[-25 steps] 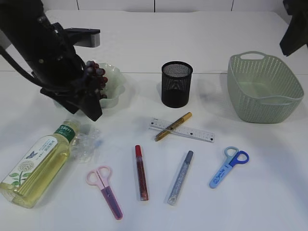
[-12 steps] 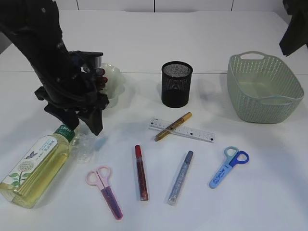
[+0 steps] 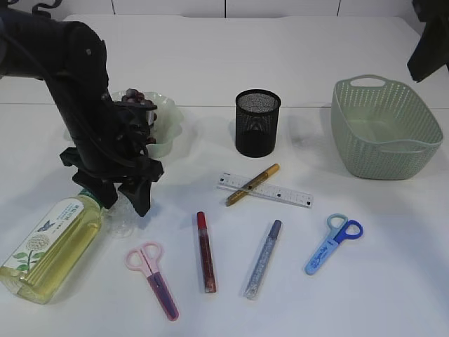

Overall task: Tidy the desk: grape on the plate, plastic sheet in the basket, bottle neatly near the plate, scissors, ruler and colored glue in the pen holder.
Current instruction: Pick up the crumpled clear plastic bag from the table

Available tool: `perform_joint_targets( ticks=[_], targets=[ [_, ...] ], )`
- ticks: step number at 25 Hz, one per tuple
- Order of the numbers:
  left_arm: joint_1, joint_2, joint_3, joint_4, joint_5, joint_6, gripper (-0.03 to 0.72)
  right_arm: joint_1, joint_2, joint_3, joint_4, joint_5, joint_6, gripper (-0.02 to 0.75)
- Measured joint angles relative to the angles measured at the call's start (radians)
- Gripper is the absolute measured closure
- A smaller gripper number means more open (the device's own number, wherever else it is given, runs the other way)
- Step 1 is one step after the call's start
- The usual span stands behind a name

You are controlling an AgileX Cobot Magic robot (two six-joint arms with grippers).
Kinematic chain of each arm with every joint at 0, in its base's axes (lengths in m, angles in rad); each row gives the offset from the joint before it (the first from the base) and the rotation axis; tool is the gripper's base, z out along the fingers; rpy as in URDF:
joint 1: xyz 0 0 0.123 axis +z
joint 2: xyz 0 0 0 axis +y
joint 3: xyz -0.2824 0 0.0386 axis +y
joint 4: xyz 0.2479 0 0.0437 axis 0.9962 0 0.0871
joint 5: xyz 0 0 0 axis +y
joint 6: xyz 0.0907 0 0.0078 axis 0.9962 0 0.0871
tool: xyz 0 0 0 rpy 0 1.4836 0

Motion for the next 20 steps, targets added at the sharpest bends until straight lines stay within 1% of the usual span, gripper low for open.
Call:
perform_joint_targets(
  ticks=[8,14,20],
  targets=[
    [0.0,0.042,-0.002,0.012,-0.053,-0.002,0.211,0.0,0.0,0.0,0.001,0.0,0.0,0.349],
    [0.0,0.046,-0.006,0.065,-0.08,-0.05,0.211,0.0,0.0,0.0,0.002,0.0,0.0,0.349],
    [0.0,0.046,-0.006,0.071,-0.106,-0.065,0.211,0.0,0.0,0.0,0.002,0.001,0.0,0.349]
  ],
)
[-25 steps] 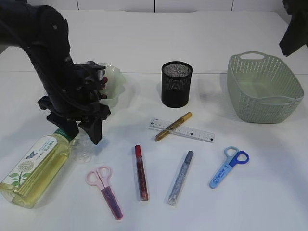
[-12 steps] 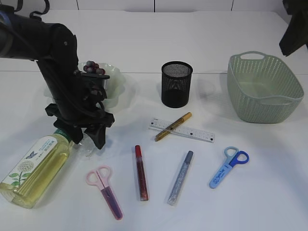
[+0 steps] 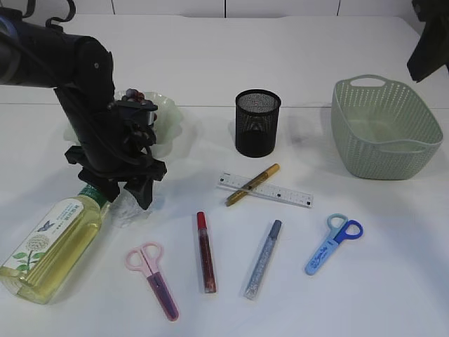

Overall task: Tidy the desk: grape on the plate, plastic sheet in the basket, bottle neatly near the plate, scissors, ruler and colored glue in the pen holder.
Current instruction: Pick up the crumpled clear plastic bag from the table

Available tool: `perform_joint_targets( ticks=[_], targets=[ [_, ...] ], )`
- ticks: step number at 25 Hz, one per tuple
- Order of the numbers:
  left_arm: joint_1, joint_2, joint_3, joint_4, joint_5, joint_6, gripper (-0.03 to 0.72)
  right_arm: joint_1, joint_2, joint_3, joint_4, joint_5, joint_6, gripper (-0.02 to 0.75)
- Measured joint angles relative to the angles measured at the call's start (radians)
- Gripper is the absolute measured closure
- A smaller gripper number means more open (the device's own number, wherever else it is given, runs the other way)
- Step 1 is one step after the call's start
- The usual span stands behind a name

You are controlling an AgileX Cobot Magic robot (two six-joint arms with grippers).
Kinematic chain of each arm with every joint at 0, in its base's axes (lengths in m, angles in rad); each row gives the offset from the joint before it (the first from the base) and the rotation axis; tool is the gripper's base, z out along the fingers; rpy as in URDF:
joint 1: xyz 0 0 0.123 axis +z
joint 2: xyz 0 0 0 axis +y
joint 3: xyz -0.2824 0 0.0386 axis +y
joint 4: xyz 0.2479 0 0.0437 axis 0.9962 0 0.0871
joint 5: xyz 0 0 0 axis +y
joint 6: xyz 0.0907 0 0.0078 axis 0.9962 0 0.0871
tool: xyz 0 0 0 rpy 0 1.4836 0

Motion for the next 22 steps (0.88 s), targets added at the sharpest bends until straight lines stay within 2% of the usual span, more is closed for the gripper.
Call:
perform_joint_targets(
  ticks=[5,12,19,22],
  targets=[
    [0.0,0.0,0.0,0.0,-0.034,-0.002,0.221,0.0,0.0,0.0,0.0,0.0,0.0,0.349],
    [0.0,0.018,0.0,0.002,-0.052,-0.003,0.324,0.0,0.0,0.0,0.0,0.0,0.0,0.349],
    [0.0,0.052,0.0,0.002,-0.061,-0.003,0.352,0.0,0.0,0.0,0.0,0.0,0.0,0.349],
    [0.0,0.056,0.0,0.002,-0.074,-0.003,0.432,0.0,0.0,0.0,0.0,0.0,0.0,0.349]
  ],
)
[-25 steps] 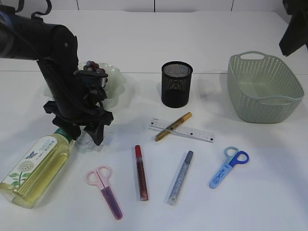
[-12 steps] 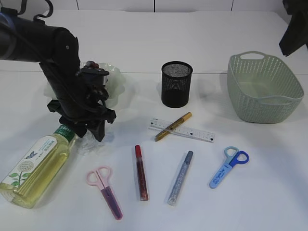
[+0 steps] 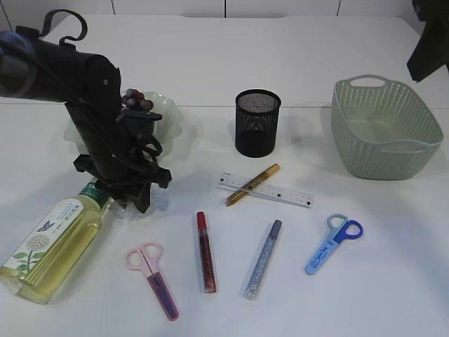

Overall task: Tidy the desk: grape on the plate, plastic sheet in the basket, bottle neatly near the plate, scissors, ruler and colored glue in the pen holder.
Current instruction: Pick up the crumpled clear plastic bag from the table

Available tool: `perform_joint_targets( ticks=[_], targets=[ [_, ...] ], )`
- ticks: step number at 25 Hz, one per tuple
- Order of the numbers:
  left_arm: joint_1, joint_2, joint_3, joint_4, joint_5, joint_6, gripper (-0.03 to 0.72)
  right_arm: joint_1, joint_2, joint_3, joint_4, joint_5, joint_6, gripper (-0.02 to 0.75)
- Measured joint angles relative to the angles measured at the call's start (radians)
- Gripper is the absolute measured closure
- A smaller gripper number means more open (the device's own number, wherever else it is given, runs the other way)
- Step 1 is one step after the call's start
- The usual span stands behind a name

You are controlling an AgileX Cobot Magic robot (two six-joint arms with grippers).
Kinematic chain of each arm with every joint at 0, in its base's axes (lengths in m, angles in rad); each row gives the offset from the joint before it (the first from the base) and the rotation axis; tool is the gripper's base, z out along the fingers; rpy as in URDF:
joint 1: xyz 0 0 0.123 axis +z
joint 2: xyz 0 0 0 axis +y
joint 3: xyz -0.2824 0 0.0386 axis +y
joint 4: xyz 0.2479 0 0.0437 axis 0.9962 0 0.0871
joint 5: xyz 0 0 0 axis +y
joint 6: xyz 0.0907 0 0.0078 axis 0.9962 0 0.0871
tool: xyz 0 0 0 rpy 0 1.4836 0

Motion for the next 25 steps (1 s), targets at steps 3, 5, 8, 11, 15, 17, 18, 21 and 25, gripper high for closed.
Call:
perform_joint_targets(
  ticks=[3,5,8,11,15,17,18,21,25],
  targets=[
    [0.0,0.0,0.0,0.0,0.0,0.0,0.543,0.0,0.0,0.0,0.0,0.0,0.0,0.349],
    [0.0,0.0,0.0,0.0,0.0,0.0,0.585,0.0,0.0,0.0,0.0,0.0,0.0,0.349],
    [0.0,0.0,0.0,-0.002,0.0,0.0,0.602,0.0,0.0,0.0,0.0,0.0,0.0,0.349],
    [0.0,0.0,0.0,-0.008,0.026,0.0,0.605,0.0,0.0,0.0,0.0,0.0,0.0,0.349],
    [0.0,-0.002,-0.001,-0.01,0.074,0.0,0.606,0.0,0.0,0.0,0.009,0.0,0.0,0.349],
    [0.0,-0.008,-0.001,-0.012,0.085,0.0,0.607,0.0,0.0,0.0,0.022,0.0,0.0,0.349],
    [0.0,-0.014,-0.001,-0.014,0.087,0.0,0.607,0.0,0.0,0.0,0.03,0.0,0.0,0.349],
    [0.0,-0.031,-0.001,-0.031,0.102,0.0,0.608,0.0,0.0,0.0,0.046,0.0,0.0,0.349],
    [0.0,-0.043,-0.001,-0.093,0.119,0.025,0.608,0.0,0.0,0.0,0.06,0.0,0.0,0.349]
  ],
)
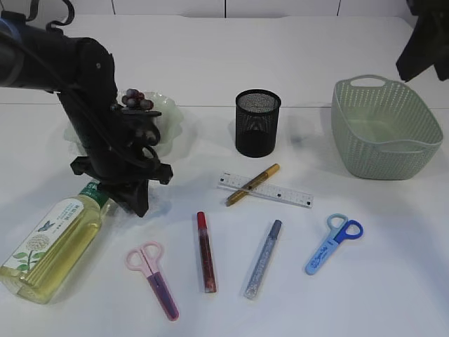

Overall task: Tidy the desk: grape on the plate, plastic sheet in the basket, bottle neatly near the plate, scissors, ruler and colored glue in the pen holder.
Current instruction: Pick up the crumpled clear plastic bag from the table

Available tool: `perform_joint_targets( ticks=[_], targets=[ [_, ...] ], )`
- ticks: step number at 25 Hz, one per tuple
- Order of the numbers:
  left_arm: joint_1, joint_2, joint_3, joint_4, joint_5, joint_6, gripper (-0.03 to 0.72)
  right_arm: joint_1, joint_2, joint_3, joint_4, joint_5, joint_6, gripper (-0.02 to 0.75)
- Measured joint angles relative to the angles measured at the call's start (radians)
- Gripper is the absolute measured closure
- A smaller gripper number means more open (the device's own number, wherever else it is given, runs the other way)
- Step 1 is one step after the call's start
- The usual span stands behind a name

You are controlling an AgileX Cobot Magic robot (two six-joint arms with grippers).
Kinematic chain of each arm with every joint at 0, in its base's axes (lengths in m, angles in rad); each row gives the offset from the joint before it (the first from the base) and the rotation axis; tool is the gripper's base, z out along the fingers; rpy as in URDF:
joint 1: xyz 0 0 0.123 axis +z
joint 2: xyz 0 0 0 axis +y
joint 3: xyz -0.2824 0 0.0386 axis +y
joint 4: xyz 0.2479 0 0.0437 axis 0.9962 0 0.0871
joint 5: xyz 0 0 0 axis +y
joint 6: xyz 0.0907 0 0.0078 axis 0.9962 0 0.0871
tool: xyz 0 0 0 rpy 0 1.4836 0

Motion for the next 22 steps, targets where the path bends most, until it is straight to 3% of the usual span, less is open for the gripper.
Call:
perform_joint_targets(
  ticks=[13,22],
  targets=[
    [0.0,-0.053,-0.004,-0.434,0.114,0.297,0.608,0.0,0.0,0.0,0.071,0.0,0.001,0.349],
    [0.0,-0.079,-0.162,-0.56,0.202,0.374,0.608,0.0,0.0,0.0,0.133,0.0,0.001,0.349]
  ],
)
